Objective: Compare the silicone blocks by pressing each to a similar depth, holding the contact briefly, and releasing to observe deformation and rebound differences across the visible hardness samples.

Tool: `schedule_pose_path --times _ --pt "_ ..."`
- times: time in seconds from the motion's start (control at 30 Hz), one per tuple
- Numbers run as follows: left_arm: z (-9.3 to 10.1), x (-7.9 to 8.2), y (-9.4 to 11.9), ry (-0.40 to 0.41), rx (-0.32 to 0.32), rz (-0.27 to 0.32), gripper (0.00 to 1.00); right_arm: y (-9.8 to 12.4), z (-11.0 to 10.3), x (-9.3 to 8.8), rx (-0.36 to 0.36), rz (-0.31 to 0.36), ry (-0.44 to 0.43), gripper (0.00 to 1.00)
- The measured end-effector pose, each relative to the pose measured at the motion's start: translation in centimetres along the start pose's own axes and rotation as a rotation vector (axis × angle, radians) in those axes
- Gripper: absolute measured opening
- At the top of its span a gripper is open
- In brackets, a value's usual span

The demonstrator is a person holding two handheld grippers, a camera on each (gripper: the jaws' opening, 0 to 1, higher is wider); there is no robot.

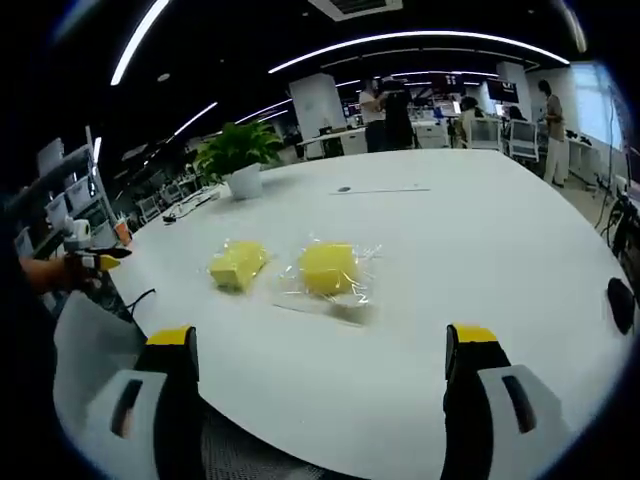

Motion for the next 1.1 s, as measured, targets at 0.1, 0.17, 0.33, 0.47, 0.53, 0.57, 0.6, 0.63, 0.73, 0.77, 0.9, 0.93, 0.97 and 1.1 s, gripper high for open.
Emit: schedule_pose_path --times 0.1,0.17,0.33,0.47,0.53,0.57,0.6,0.63,0.73,0.77,0.9,0.93,0.97,1.1 --pt "0.1 0.1 -0.1 0.0 -0.004 -0.003 1.0 0.1 0.1 0.0 -0.002 0.002 -0.003 0.96" --pt "0.3 0.3 -0.1 -0.006 -0.009 -0.004 1.0 0.1 0.1 0.0 -0.003 0.005 -0.005 0.96" --pt "0.7 0.9 0.1 0.02 -0.033 0.031 1.0 0.0 0.0 0.0 -0.002 0.006 -0.008 0.96" --pt "0.3 0.8 0.2 0.021 -0.022 0.02 1.0 -0.1 -0.1 -0.1 0.003 0.008 -0.009 0.96" --pt "0.2 0.7 0.2 0.016 -0.022 0.009 1.0 -0.1 -0.1 -0.1 0.005 0.003 -0.006 0.96" --pt "0.2 0.7 0.2 0.009 -0.021 0.005 1.0 -0.1 -0.1 -0.1 0.008 0.002 -0.005 0.96" --pt "0.2 0.6 0.3 0.0 -0.023 0.001 1.0 -0.1 -0.1 -0.1 0.009 0.0 -0.004 0.96" --pt "0.2 0.6 0.3 -0.001 -0.023 0.002 1.0 -0.1 -0.1 -0.1 0.009 -0.003 -0.001 0.96" --pt "0.0 1.0 0.5 0.014 -0.023 0.033 1.0 0.0 0.0 0.1 0.008 0.002 0.002 0.96" --pt "0.0 1.0 0.5 0.014 -0.021 0.031 1.0 0.0 0.0 0.1 0.007 0.004 0.007 0.96" --pt "-0.1 0.9 0.5 0.012 -0.025 0.027 1.0 0.0 0.0 0.1 0.012 -0.004 0.01 0.96" --pt "-0.1 1.0 0.5 0.012 -0.026 0.027 1.0 -0.1 0.0 0.1 0.014 -0.006 0.011 0.96" --pt "-0.1 1.0 0.5 0.012 -0.026 0.026 1.0 -0.1 -0.1 0.1 0.014 -0.007 0.013 0.96" --pt "-0.3 1.0 0.5 0.005 -0.019 0.019 1.0 -0.1 -0.2 0.1 0.015 -0.005 0.016 0.96"
Point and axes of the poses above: the point that each gripper's makers call its tool centre point, and the gripper's own axes: y roughly backward along the fingers, z roughly to its right, x roughly out of its top, the point moved 5 cm from there along y, roughly backward along the fingers, and after that the axes turned 3 degrees about -y, right-handed, at the moved point
